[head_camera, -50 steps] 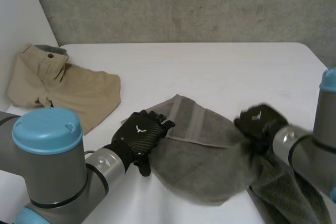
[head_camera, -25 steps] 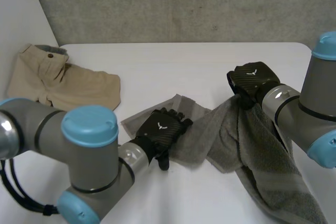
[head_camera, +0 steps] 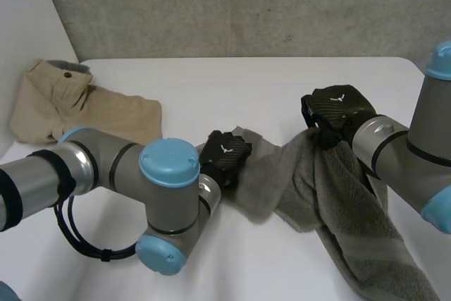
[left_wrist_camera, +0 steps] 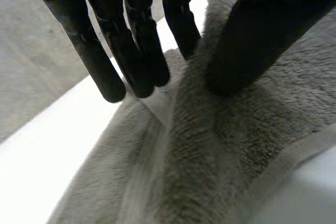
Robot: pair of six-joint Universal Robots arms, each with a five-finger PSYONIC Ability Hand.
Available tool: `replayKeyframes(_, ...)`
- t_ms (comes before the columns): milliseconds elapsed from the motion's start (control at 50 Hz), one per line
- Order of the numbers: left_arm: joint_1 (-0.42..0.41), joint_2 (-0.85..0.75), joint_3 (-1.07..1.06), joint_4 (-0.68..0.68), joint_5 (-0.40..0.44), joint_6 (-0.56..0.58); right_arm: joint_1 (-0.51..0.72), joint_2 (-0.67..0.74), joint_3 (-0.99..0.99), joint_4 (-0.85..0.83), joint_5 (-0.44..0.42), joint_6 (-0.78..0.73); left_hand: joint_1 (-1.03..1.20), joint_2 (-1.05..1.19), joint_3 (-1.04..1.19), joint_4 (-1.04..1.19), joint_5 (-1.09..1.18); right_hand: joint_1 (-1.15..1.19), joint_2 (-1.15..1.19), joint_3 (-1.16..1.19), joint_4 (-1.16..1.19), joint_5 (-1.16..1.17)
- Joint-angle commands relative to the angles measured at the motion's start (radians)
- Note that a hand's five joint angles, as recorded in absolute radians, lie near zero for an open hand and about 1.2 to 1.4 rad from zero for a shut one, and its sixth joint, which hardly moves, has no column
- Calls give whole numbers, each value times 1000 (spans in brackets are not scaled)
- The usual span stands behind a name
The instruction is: Fold the laundry.
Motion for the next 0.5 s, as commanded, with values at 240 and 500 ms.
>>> replayKeyframes(240,-3,604,-270,-26,-21,55,-14,-159,-104,126,-42,-16,375,439,446,458,469,422,233,218,212,230)
replayKeyframes(500,3,741,-345,-204,-20,-38,9,69,-360,179,-180,-96,375,439,446,458,469,422,233,218,212,230)
